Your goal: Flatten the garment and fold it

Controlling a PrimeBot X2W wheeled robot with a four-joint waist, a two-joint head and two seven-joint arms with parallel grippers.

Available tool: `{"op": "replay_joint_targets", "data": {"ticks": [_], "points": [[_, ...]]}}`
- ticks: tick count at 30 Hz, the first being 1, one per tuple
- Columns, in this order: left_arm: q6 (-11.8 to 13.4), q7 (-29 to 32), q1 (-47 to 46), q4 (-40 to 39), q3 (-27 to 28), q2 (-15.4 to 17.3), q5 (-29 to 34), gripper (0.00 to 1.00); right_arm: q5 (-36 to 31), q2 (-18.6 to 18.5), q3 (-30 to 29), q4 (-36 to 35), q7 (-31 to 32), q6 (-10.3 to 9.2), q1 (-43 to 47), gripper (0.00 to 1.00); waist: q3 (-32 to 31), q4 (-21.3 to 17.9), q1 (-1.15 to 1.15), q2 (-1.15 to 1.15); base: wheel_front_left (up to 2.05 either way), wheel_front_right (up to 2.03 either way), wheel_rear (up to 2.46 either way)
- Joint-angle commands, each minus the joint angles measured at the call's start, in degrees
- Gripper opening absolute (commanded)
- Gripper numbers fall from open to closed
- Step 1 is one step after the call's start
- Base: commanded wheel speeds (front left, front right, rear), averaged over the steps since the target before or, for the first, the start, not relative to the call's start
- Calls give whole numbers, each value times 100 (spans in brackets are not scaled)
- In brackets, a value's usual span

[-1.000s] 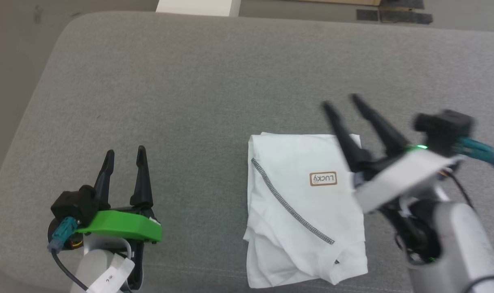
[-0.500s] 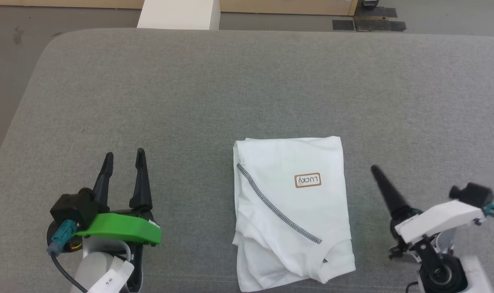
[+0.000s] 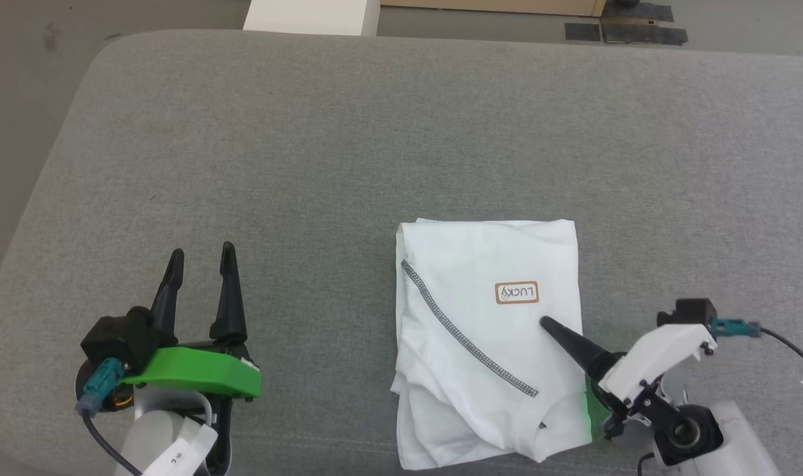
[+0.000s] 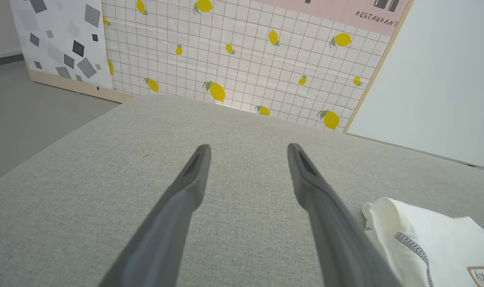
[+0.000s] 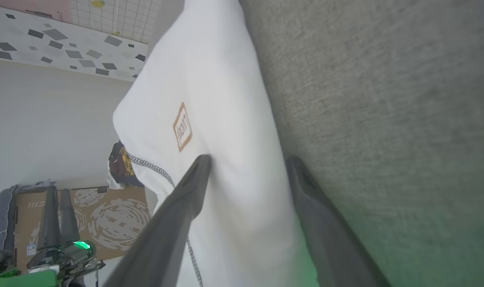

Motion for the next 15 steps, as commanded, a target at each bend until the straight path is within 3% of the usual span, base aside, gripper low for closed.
{"op": "replay_joint_targets", "data": {"ticks": [1, 4, 5, 6, 7, 8, 13, 15], "points": [[-40, -21, -1, 14, 4, -15, 2, 100, -100, 13, 84, 142, 155, -12, -73, 100, 16, 23, 0, 0, 0, 0, 0], [-40, -21, 1, 25, 7, -15, -10, 100, -155, 13, 210, 264, 396, -12, -200, 100, 20, 36, 0, 0, 0, 0, 0], [-40, -21, 2, 31, 6, -15, -14, 100, -165, 13, 238, 291, 445, -12, -231, 89, 20, 38, 0, 0, 0, 0, 0], [-40, -21, 1, 38, 4, -15, -19, 100, -208, 13, 271, 314, 492, -12, -267, 39, 19, 42, 0, 0, 0, 0, 0], [-40, -21, 0, 41, 1, -15, -23, 100, -274, 13, 285, 321, 497, -12, -289, 33, 16, 44, 0, 0, 0, 0, 0], [-41, -21, -1, 44, -3, -15, -27, 100, -328, 13, 299, 312, 502, -12, -311, 0, 11, 46, 0, 0, 0, 0, 0], [-41, -21, 25, 15, 17, -15, -2, 100, -718, 13, 306, 119, 553, -12, -350, 0, -2, -27, 0, 0, 0, 0, 0], [-41, -21, 33, -16, 20, -15, 11, 100, -1199, 13, 249, -65, 568, -12, -398, 0, 24, -113, 0, 0, 0, 0, 0]]}}
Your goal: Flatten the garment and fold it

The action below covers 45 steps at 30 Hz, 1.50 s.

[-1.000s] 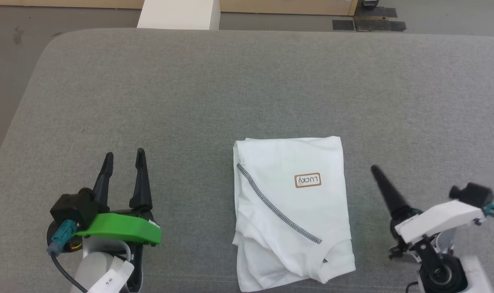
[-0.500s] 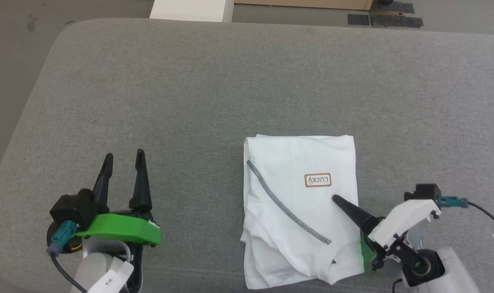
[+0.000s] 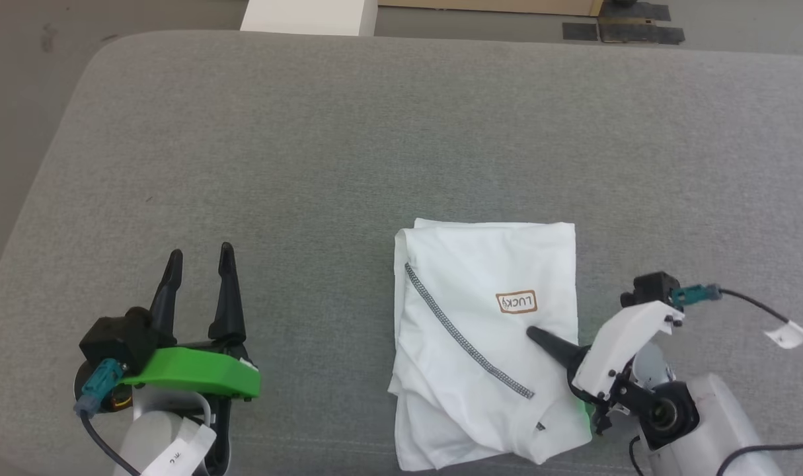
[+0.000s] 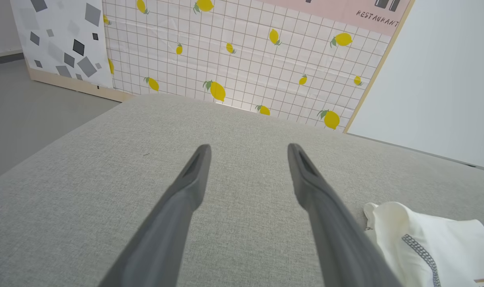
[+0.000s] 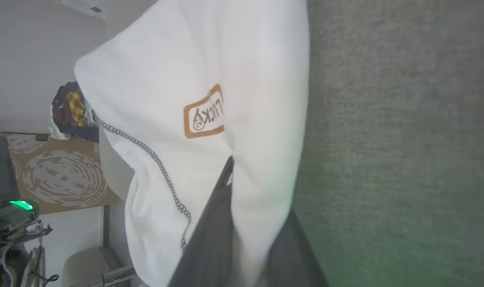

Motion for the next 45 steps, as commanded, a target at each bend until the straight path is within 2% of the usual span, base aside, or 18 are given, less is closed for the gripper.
{"op": "replay_joint_targets", "data": {"ticks": [1, 7, 10, 14, 22, 25, 30, 38, 45], "points": [[-41, -21, 28, -45, 18, -13, 32, 100, -379, -8, -39, -137, 37, -10, -96, 0, 48, -122, 0, 0, 0, 0, 0], [-41, -21, 4, -223, 14, 37, 78, 100, -2154, -68, -14, -961, 431, -10, -544, 0, 276, -686, 0, 0, 0, 0, 0], [-41, -21, -99, -356, -36, 73, 103, 100, -2921, -275, 176, -1255, 717, -10, -892, 0, 505, -1054, 0, 0, 0, 0, 0], [-41, -21, -310, -534, -41, 143, 145, 100, -3508, -576, 332, -1307, 909, -10, -1409, 0, 900, -1525, 0, 0, 0, 0, 0], [-41, -21, -698, -793, -130, 523, 282, 100, -3898, -1052, -19, -868, 491, -10, -2330, 0, 1703, -2230, 0, 0, 0, 0, 0], [-41, 1, -822, -836, -212, 672, 317, 100, -4043, -1140, -330, -615, 247, -10, -2594, 0, 1945, -2357, 0, 0, 0, 0, 0], [-41, 103, -980, -993, -234, 861, 328, 100, -4651, -1429, -640, -241, -127, -10, -2983, 0, 2238, -2453, 0, 0, 0, 0, 0], [-22, 305, -1061, -1282, -246, 1027, 335, 100, -5514, -1743, -1152, 92, -590, -10, -3407, 0, 2515, -2346, 0, 0, 0, 0, 0], [29, 368, -1038, -1381, -299, 1037, 336, 100, -6048, -1644, -1576, 322, -1003, -10, -3618, 0, 2563, -2138, 0, 0, 0, 0, 0]]}}
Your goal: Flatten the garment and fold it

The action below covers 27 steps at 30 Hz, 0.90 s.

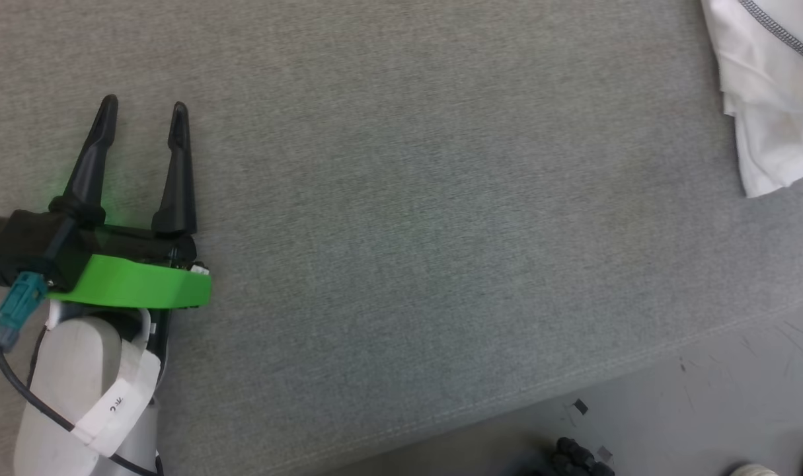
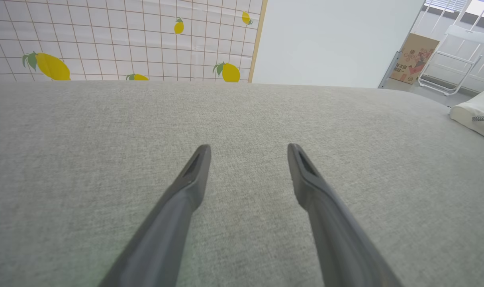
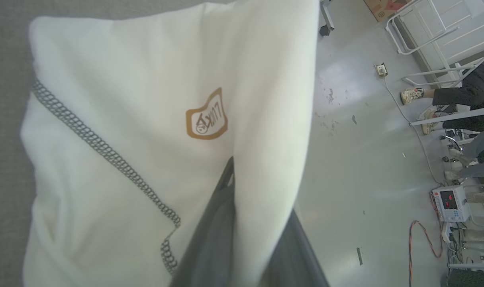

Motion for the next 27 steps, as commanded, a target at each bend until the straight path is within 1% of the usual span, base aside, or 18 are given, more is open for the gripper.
{"op": "replay_joint_targets", "data": {"ticks": [1, 3, 4, 5, 10, 14, 17, 21, 25, 27], "points": [[28, 4, 4, 37, 3, 31, 26, 100, -119, 38, -43, 49, -71, -10, -115, 0, -17, 95, -1, 0, 0, 0, 0], [37, -20, 49, 72, 13, 31, 3, 100, -240, 66, -115, 129, -87, -10, -116, 0, -85, 133, -1, 0, 0, 0, 0], [38, -35, 76, 102, 13, 28, -12, 100, -300, 79, -147, 160, -92, -10, -107, 41, -131, 151, -1, 0, 0, 0, 0], [42, -47, 102, 125, 1, 15, -16, 100, -355, 77, -167, 188, -83, -10, -87, 100, -185, 170, -1, 0, 0, 0, 0], [57, -162, 204, 345, -45, -84, -82, 100, -550, -17, -237, 177, -209, -10, 110, 100, -599, 304, -1, 0, 0, 0, 0], [70, -266, 338, 578, -98, -240, -140, 100, -465, -63, -253, 52, -489, -10, 383, 100, -1101, 444, -1, 0, 0, 0, 0], [71, -320, 492, 786, -93, -337, -201, 100, -157, 43, -278, -44, -752, -10, 634, 100, -1511, 536, -1, 0, 0, 0, 0], [63, -360, 673, 1025, -97, -482, -274, 100, 350, 202, -211, -376, -1217, -10, 1091, 100, -1999, 712, -1, 0, 0, 0, 0], [52, -376, 789, 1194, -142, -640, -332, 100, 922, 406, -114, -942, -1662, -10, 1656, 100, -2394, 948, -1, 0, 0, 0, 0], [39, -378, 841, 1219, -226, -711, -330, 100, 1211, 469, 35, -1295, -1893, -10, 1976, 100, -2553, 1077, -1, 0, 0, 0, 0]]}}
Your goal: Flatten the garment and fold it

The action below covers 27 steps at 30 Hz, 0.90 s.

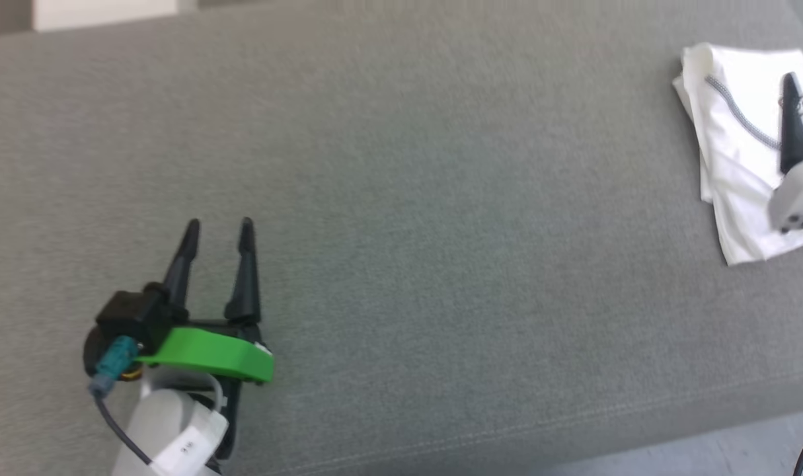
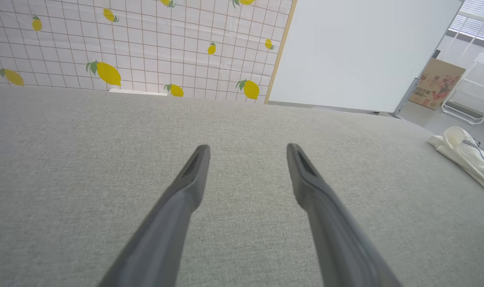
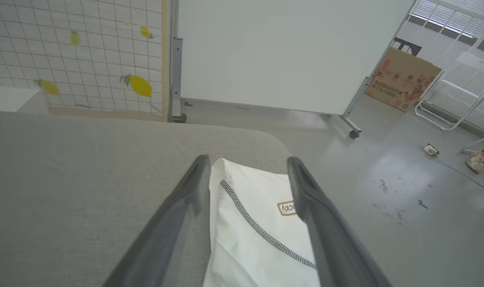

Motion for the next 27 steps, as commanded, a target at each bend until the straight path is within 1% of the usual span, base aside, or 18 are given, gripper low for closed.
{"op": "replay_joint_targets", "data": {"ticks": [1, 7, 12, 17, 22, 27], "points": [[-16, -30, 84, 6, -44, -59, -25, 100, 223, 85, 77, -226, -134, -10, 246, 100, -635, 510, 0, 0, 0, 0, 0], [-37, -31, 209, 58, -108, -192, -26, 100, 866, 423, 355, -1146, -612, -10, 1150, 100, -894, 785, 0, 0, 0, 0, 0], [-55, -32, 295, 85, -164, -260, -19, 100, 1045, 631, 528, -1601, -952, -10, 1885, 100, -1024, 1020, 0, 0, 0, 0, 0], [-63, -32, 394, 117, -183, -296, 2, 100, 936, 836, 686, -1818, -1278, -10, 2447, 100, -1123, 1150, 0, 0, 0, 0, 0], [-68, -32, 482, 124, -200, -312, 100, 100, 772, 1015, 755, -1814, -1595, -10, 2809, 100, -1214, 1211, 0, 0, 0, 0, 0], [-38, -32, 570, 97, -148, -320, 177, 100, 644, 1148, 761, -1805, -1772, -10, 3115, 100, -1306, 1232, 0, 0, 0, 0, 0]]}}
